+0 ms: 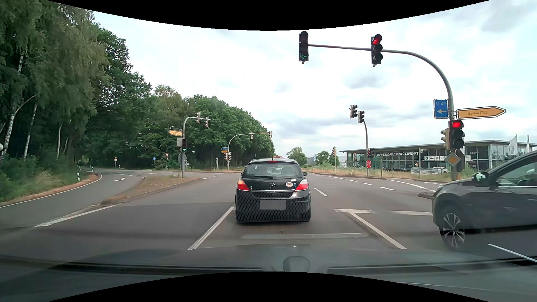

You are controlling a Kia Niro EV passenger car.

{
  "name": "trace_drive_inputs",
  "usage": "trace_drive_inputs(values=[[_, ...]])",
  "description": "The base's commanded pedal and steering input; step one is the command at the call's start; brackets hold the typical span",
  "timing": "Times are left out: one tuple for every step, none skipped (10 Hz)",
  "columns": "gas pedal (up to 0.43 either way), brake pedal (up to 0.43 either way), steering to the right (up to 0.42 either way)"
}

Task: Follow the waypoints while adhering to traffic rules and regulations

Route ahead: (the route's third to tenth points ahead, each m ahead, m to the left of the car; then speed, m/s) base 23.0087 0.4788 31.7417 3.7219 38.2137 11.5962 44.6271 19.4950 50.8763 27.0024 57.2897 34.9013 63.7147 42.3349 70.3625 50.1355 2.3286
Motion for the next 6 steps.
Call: trace_drive_inputs(values=[[0.398,0.0,-0.002],[0.398,0.0,-0.002],[0.398,0.0,-0.002],[0.398,0.0,-0.002],[0.398,0.0,-0.003],[0.398,0.0,-0.003]])
